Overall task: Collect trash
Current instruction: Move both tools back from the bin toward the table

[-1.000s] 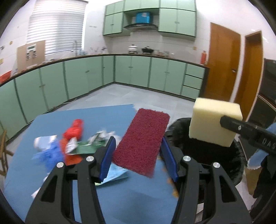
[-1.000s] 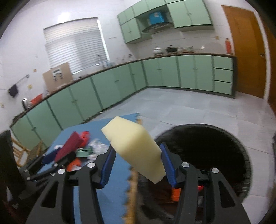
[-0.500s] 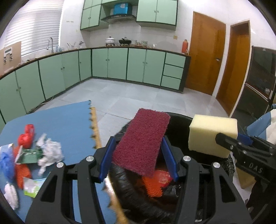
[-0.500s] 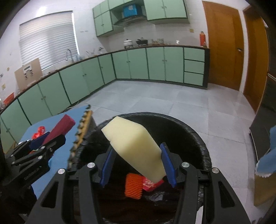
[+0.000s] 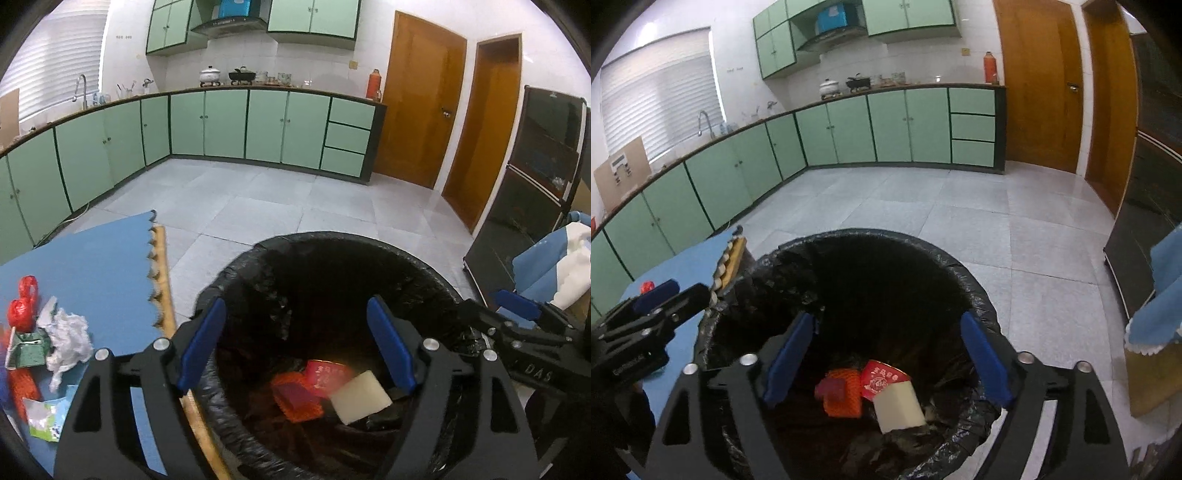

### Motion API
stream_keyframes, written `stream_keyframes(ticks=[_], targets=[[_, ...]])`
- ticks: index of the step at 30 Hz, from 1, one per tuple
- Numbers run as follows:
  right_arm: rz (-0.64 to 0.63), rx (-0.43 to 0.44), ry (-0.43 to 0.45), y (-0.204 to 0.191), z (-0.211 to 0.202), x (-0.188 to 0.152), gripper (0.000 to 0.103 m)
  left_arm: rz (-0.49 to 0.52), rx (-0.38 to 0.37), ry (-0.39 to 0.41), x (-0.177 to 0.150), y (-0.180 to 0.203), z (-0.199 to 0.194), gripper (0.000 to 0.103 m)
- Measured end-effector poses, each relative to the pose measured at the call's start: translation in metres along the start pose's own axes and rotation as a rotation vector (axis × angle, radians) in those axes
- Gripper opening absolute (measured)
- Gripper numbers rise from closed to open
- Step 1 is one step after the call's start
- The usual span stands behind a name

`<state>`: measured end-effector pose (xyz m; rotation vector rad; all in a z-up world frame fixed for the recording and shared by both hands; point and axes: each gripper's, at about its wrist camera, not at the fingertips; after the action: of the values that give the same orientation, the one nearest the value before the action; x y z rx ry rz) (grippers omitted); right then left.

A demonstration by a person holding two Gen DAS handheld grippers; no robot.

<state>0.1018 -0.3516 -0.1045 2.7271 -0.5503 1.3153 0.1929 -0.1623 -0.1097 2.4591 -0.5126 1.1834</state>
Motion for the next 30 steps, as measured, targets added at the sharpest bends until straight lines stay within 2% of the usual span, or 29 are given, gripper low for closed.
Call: stream_keyframes(ticks=[4,8,16,24,27,30], targets=[[-0.005,0.011,0.026,-0.012,-0.013,0.005,0.092,-0.002,0.037,0.031,0.001,-0.015,-0.023,0.079],[-0.004,0.056,0.057,-0.04,-0.03,0.008,0.095,-0.029,0.102,0.066,-0.008,-0.044,-0.062,0.079],[-0.06,0.199,0.088,-0.136,-0.049,-0.015,0.096,-0.067,0.302,0.116,-0.042,-0.104,-0.14,0.079],[-0.196,0.304,0.088,-0.236,-0.053,-0.057,0.096,-0.126,0.494,0.09,-0.085,-0.169,-0.19,0.079],[-0.23,0.327,0.065,-0.26,-0.05,-0.073,0.095,-0.158,0.532,0.068,-0.101,-0.189,-0.2,0.079],[-0.265,0.341,0.041,-0.281,-0.047,-0.086,0.095,-0.191,0.539,0.032,-0.115,-0.207,-0.203,0.079]])
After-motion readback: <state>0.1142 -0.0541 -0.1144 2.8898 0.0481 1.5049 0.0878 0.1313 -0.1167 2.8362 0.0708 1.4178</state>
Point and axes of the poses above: each gripper's, at about its wrist camera, not at the fingertips, and z roughly the way its jaws point, y to its right, x to its top, and after that the axes turned 5 degrees about -x, right-handed
